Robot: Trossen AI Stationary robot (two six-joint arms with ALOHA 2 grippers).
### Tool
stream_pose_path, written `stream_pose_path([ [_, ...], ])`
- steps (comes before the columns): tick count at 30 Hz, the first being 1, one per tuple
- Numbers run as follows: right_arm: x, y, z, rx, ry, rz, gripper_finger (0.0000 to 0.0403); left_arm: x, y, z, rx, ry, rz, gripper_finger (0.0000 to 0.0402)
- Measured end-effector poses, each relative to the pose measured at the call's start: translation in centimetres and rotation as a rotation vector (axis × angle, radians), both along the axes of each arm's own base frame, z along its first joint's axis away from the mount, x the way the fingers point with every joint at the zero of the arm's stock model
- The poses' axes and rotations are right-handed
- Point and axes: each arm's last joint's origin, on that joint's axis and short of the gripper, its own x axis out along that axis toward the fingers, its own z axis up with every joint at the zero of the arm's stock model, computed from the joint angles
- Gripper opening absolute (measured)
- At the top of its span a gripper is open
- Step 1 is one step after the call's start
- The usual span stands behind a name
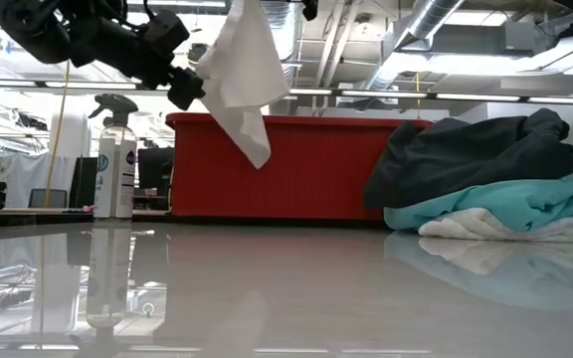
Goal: Fold Laundry from Bin
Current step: Fold the white underwear
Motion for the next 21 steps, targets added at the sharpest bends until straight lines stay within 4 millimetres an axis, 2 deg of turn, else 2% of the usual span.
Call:
stream_pose_path([
  [4, 0.0, -0.1, 0.0, -0.011, 0.007, -0.003, 0.0021, 0.0, -0.3, 0.2, 0.001, -0.007, -0.024, 0.0237],
  [11, -0.1, -0.5, 0.0, -0.014, 0.008, 0.019, 0.0021, 0.4, -0.5, 0.3, 0.022, -0.008, -0.184, 0.0237],
  [17, -0.1, -0.3, 0.0, -0.014, 0.008, 0.04, 0.0021, 0.1, 0.5, 0.5, 0.05, -0.016, -0.191, 0.0236],
  [21, 0.0, -0.3, -0.1, -0.013, 0.013, 0.041, 0.0021, 0.0, 0.8, 0.5, 0.05, -0.017, -0.194, 0.0211],
])
